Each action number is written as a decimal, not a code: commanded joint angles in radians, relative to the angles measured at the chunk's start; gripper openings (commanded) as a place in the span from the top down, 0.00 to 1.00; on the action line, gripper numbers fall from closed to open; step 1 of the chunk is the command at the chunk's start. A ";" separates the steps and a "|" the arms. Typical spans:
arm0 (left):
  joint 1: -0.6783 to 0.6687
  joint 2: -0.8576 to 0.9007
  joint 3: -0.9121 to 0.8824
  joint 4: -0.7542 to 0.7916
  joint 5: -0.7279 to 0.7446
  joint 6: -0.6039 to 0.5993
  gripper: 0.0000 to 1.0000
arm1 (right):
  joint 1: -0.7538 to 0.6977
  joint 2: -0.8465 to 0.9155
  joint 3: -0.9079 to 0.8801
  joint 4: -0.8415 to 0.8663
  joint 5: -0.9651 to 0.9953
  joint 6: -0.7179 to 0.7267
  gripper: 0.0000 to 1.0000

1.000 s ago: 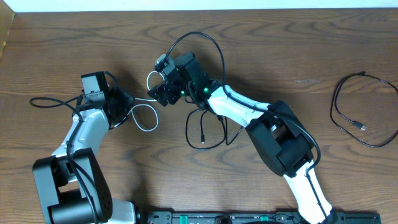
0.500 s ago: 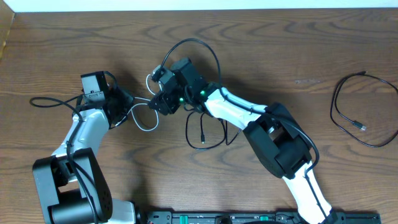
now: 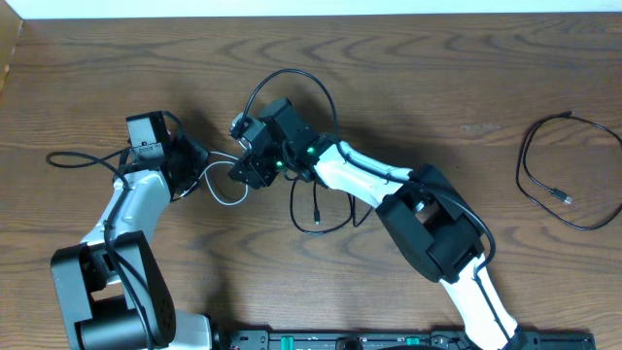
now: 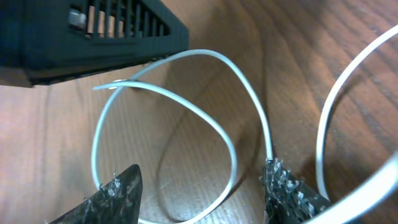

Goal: Untangle cables

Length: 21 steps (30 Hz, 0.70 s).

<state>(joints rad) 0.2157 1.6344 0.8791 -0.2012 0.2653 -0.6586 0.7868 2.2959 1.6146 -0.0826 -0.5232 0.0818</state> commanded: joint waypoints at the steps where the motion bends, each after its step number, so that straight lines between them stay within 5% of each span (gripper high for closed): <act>1: 0.003 0.009 -0.002 0.002 0.011 -0.009 0.89 | 0.025 0.016 -0.001 0.017 0.093 -0.034 0.39; 16: 0.003 0.009 -0.002 0.002 0.011 -0.009 0.89 | 0.065 0.114 -0.001 0.174 0.180 -0.035 0.42; 19: 0.003 0.009 -0.002 0.002 0.012 -0.009 0.89 | 0.066 0.129 -0.001 0.182 0.215 -0.035 0.97; 21: 0.003 0.009 -0.002 0.002 0.012 -0.008 0.89 | 0.064 0.128 -0.001 0.170 0.233 -0.035 0.99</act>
<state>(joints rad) 0.2157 1.6344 0.8791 -0.2008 0.2657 -0.6586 0.8459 2.3993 1.6150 0.0944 -0.3355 0.0547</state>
